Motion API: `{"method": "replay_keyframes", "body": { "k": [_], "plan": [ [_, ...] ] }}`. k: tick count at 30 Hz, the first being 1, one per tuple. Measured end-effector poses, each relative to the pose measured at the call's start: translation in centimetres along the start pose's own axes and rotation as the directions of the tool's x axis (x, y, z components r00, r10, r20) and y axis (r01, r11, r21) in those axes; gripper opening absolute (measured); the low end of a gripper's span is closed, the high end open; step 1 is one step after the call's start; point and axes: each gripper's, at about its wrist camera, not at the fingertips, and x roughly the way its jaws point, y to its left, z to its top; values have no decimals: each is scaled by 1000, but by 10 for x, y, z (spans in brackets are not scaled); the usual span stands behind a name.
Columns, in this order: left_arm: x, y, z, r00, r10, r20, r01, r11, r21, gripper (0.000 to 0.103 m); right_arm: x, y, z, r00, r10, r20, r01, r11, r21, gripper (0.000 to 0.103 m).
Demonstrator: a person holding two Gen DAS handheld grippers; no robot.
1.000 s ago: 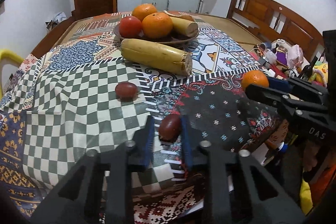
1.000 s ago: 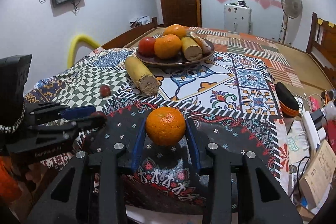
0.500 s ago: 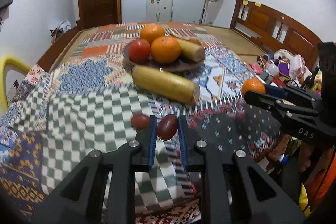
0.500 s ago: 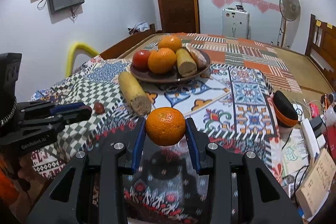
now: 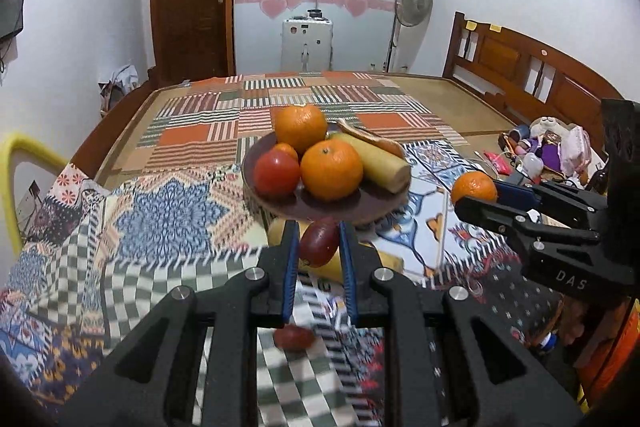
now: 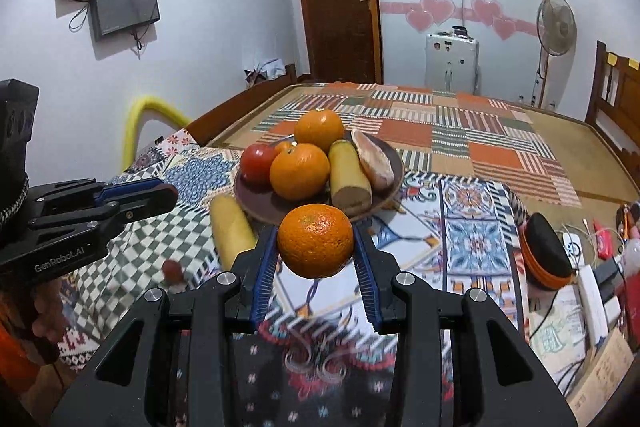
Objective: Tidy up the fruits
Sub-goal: 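Place the date on the plate with left while right sets the mandarin beside it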
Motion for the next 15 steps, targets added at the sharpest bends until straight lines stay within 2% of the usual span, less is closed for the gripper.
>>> {"method": "replay_keyframes", "body": {
  "k": [7,15],
  "plan": [
    [27,6,16,1000,-5,-20,5,1000,6,20,26,-1,14,1000,-3,-17,2,1000,-30,35],
    [59,7,27,998,18,-55,-17,1000,20,20,51,6,25,997,13,-74,-18,997,-70,35]
  ]
}}
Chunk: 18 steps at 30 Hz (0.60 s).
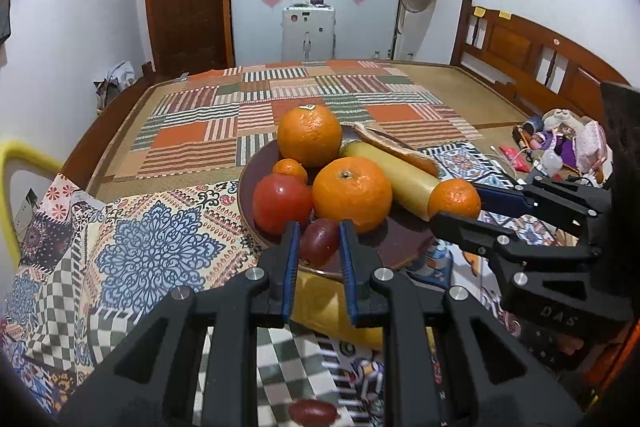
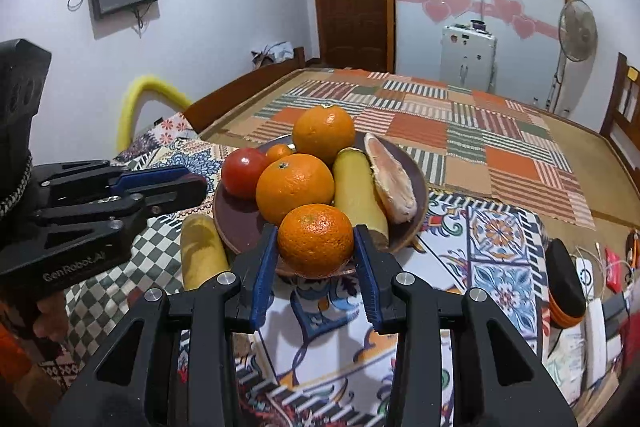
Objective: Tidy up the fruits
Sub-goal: 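Place the date on the plate with left while right sets the mandarin beside it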
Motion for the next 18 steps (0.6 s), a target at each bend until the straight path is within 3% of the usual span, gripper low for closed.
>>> {"method": "replay_keyframes", "body": {
  "k": [10,18],
  "plan": [
    [27,3,6,999,22,-43,-21,1000,15,20,12,6,3,999,-8,-34,6,998,-59,35],
    [38,8,6,998,0,-70,0,1000,-3,20,23,9,-1,998,6,-61,-10,997,-76,35]
  ]
}}
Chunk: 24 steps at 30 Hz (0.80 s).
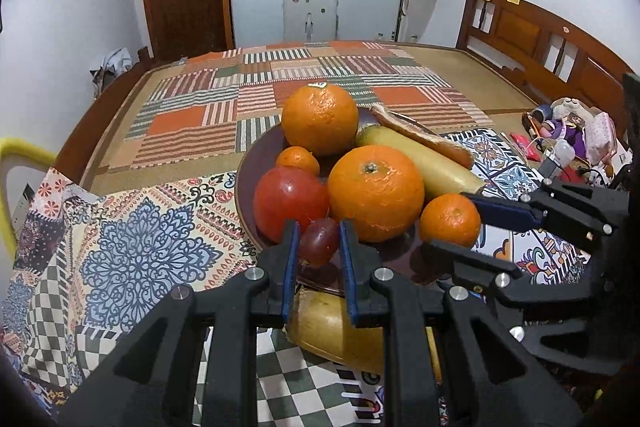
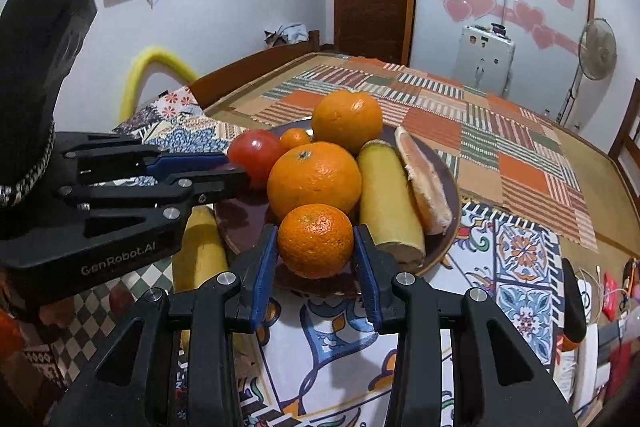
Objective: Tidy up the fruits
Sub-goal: 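Place the date on the plate with left while right sets the mandarin beside it, then open both grippers, then grasp the long yellow cylinder with the right gripper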
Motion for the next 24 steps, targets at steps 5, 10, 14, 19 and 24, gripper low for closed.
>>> {"method": "replay_keyframes", "body": {
  "k": [5,10,14,19,24],
  "plan": [
    [3,1,-1,1000,-9,-10,9,1000,-6,20,3,-4,1,1000,19,-10,-19,1000,15,35],
    [3,0,-1,1000,-20,-13,20,1000,-15,35,8,-2,2,999,12,-31,-12,1000,9,35],
    [-2,0,-1,1000,-7,8,8,1000,-15,44,7,-3,3,999,21,-28,-20,1000,16,37],
    [-18,5,-1,1000,-16,27,17,999,-41,44,-4,-1,2,1000,10,0,-10,1000,12,41],
    [-47,11,-6,998,-9,68,11,999,-39,46,-30,5,2,997,-29,69,30,999,-12,53]
  ]
}}
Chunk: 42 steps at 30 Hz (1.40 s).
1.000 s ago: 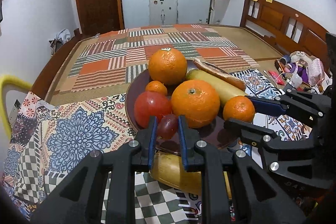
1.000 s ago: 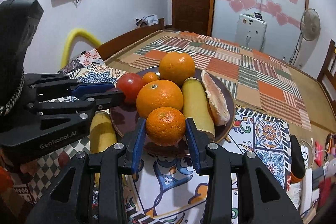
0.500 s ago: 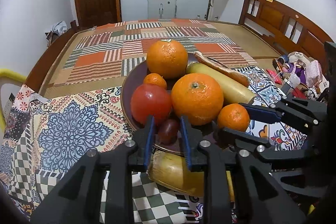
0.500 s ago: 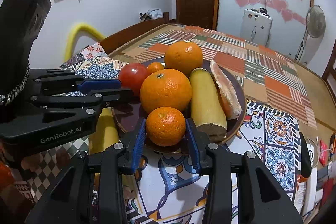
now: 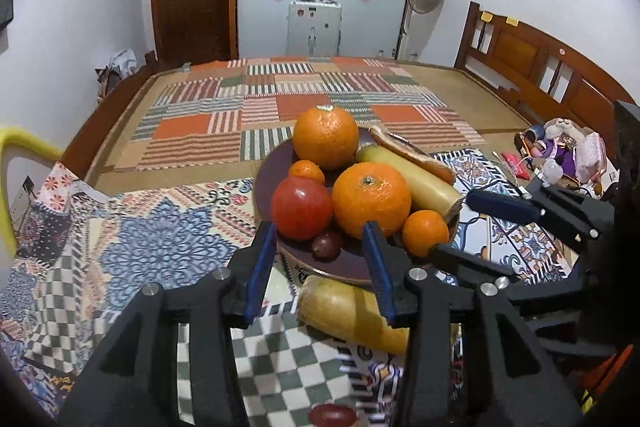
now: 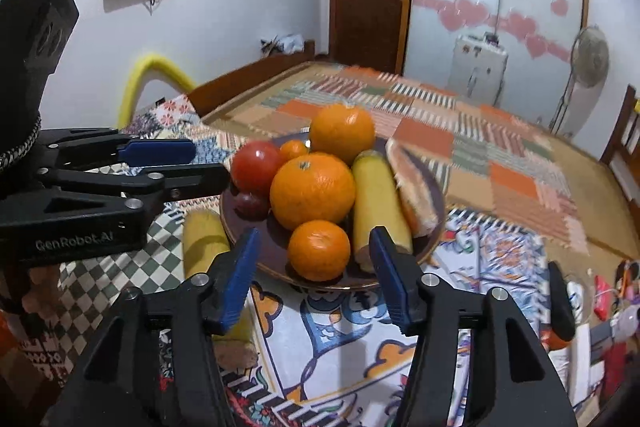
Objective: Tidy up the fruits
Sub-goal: 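Open both grippers, then grasp the long yellow cylinder with the right gripper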
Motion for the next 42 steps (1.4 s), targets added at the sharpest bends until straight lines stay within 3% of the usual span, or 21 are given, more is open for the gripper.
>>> {"method": "replay_keyframes", "body": {
  "k": [7,21,24,25,29,42],
  "plan": [
    [-35,6,-14,999,15,35,-15,1000,3,55,-20,12,-7,999,50,21,-50,999,0,54],
    [-43,20,-59,999,7,-33,-8,999,-32,57,20,29,-30,984,134,-113,-133,991,21,54],
    [-38,23,-66,998,-10,-55,7,999,-48,57,24,25,-30,979,157,-130,-154,988,33,44],
    [-35,23,-68,998,-19,-65,15,998,-55,57,24,27,-29,980,152,-131,-149,988,37,36],
    [-33,23,-74,996,-21,-85,17,998,-58,57,15,23,-35,979,164,-124,-159,986,50,35],
    [-40,2,-96,989,-79,-126,76,997,-29,57,-56,13,-83,988,90,-129,-80,993,82,32]
  ]
}}
